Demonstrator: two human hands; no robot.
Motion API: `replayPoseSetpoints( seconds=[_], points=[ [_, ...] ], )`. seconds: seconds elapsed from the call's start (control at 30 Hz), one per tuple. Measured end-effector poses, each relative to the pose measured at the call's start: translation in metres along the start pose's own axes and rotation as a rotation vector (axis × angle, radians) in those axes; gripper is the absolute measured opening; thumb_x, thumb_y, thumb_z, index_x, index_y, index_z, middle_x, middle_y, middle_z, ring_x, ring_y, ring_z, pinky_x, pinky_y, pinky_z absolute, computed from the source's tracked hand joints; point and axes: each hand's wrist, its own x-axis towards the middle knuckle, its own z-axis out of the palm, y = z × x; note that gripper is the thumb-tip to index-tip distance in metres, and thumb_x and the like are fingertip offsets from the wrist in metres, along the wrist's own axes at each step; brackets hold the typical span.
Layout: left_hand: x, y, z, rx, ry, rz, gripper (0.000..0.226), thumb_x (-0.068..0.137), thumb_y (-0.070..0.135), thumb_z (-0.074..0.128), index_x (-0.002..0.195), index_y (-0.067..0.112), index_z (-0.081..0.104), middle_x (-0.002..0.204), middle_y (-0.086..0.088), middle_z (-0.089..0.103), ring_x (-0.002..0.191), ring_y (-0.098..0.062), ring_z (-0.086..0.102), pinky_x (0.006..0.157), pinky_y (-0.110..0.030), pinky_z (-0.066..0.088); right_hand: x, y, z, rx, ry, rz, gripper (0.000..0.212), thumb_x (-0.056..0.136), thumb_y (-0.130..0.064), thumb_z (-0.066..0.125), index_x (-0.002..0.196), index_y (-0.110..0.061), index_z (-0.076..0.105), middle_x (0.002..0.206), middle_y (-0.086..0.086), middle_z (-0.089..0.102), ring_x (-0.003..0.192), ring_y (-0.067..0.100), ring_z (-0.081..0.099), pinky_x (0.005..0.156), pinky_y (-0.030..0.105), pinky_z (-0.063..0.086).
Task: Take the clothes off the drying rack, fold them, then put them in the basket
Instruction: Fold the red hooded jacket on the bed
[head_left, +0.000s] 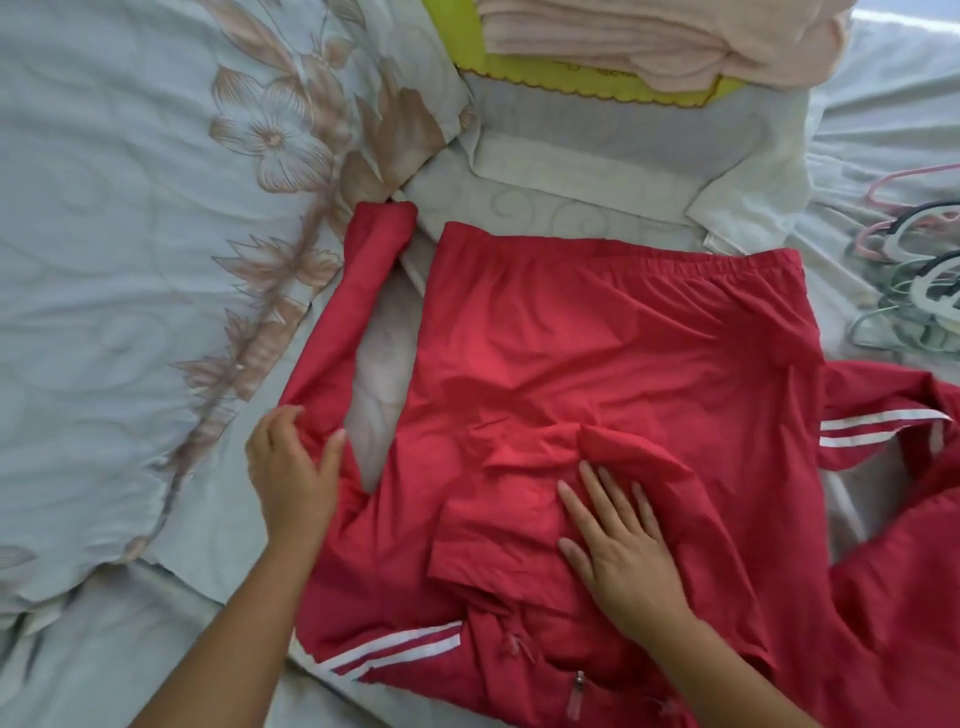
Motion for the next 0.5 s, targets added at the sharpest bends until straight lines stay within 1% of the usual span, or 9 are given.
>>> replayPoseSetpoints(
  seconds=[0.07, 0.13, 0.17, 0.2, 0.27, 0.33, 0.4, 0.43, 0.5],
  points=[
    [0.018, -0.005, -0.007, -0.031, -0.032, -0.096, 0.065, 0.077, 0.029, 0.075, 0.125, -0.005, 0.047, 0.125, -0.029, 0.048, 0.119, -0.043, 0.042, 0.098, -0.05, 0.034, -0.001, 0.005, 0.011, -0.035, -0.067, 0.036, 0.054, 0.097, -0.052, 0.019, 0.141, -0.024, 0.034, 0.152, 0.005, 0.03, 0.136, 0.022, 0.03, 0.114, 0.043, 0.015],
    [0.038, -0.008, -0.003, -0.196, -0.185, -0.251, 0.079, 0.074, 0.027, 0.078, 0.136, 0.0, 0.036, 0.134, -0.024, 0.043, 0.124, -0.037, 0.042, 0.104, -0.046, 0.036, 0.001, 0.006, 0.012, -0.052, -0.113, 0.032, 0.054, 0.095, -0.052, 0.022, 0.14, -0.024, 0.036, 0.149, 0.007, 0.037, 0.136, 0.022, 0.029, 0.113, 0.041, 0.013],
    [0.047, -0.009, 0.0, -0.266, -0.271, -0.306, 0.078, 0.075, 0.027, 0.077, 0.137, 0.003, 0.036, 0.133, -0.021, 0.046, 0.123, -0.034, 0.046, 0.104, -0.044, 0.037, 0.002, 0.006, 0.011, -0.055, -0.115, 0.024, 0.055, 0.096, -0.053, 0.018, 0.139, -0.024, 0.037, 0.148, 0.007, 0.039, 0.136, 0.022, 0.029, 0.113, 0.04, 0.012],
    [0.055, -0.008, 0.004, -0.303, -0.33, -0.319, 0.069, 0.076, 0.026, 0.076, 0.133, 0.004, 0.043, 0.128, -0.019, 0.053, 0.118, -0.033, 0.052, 0.102, -0.044, 0.041, 0.003, 0.006, 0.009, -0.036, -0.12, 0.026, 0.058, 0.096, -0.055, 0.013, 0.138, -0.024, 0.04, 0.147, 0.006, 0.041, 0.135, 0.021, 0.03, 0.113, 0.039, 0.011],
    [0.067, 0.004, 0.001, -0.356, -0.36, -0.287, 0.036, 0.079, 0.022, 0.073, 0.109, 0.006, 0.063, 0.104, -0.016, 0.066, 0.103, -0.035, 0.061, 0.09, -0.041, 0.048, 0.006, 0.004, 0.0, 0.111, -0.098, 0.062, 0.069, 0.094, -0.062, 0.009, 0.135, -0.023, 0.047, 0.145, 0.003, 0.043, 0.136, 0.018, 0.032, 0.113, 0.034, 0.009],
    [0.07, 0.026, -0.014, -0.541, -0.358, -0.3, 0.01, 0.079, 0.014, 0.071, 0.087, 0.014, 0.066, 0.086, -0.008, 0.066, 0.091, -0.031, 0.064, 0.084, -0.038, 0.05, 0.011, -0.001, -0.014, 0.374, -0.002, 0.156, 0.08, 0.087, -0.073, 0.01, 0.134, -0.022, 0.051, 0.142, -0.005, 0.043, 0.135, 0.012, 0.033, 0.114, 0.032, 0.012],
    [0.058, 0.06, -0.034, -0.724, -0.393, -0.189, 0.016, 0.078, 0.008, 0.071, 0.087, 0.021, 0.064, 0.084, -0.001, 0.065, 0.085, -0.02, 0.061, 0.081, -0.03, 0.05, 0.016, -0.011, -0.034, 0.732, 0.115, 0.297, 0.076, 0.081, -0.078, 0.025, 0.128, -0.026, 0.053, 0.139, -0.005, 0.047, 0.132, 0.01, 0.039, 0.113, 0.031, 0.025],
    [0.047, 0.078, -0.045, -0.749, -0.417, -0.06, 0.021, 0.076, 0.009, 0.072, 0.093, 0.02, 0.065, 0.087, -0.001, 0.066, 0.086, -0.017, 0.06, 0.082, -0.028, 0.049, 0.019, -0.016, -0.047, 0.949, 0.149, 0.413, 0.068, 0.08, -0.075, 0.036, 0.125, -0.027, 0.054, 0.136, -0.004, 0.051, 0.127, 0.01, 0.045, 0.109, 0.028, 0.033],
    [0.013, 0.114, -0.059, -0.549, -0.502, 0.349, 0.044, 0.072, 0.024, 0.073, 0.113, 0.011, 0.063, 0.105, -0.007, 0.065, 0.098, -0.018, 0.059, 0.091, -0.027, 0.044, 0.025, -0.022, -0.069, 1.409, 0.113, 0.646, 0.064, 0.077, -0.066, 0.05, 0.122, -0.022, 0.057, 0.124, 0.0, 0.062, 0.109, 0.01, 0.059, 0.093, 0.025, 0.046]
  ],
)
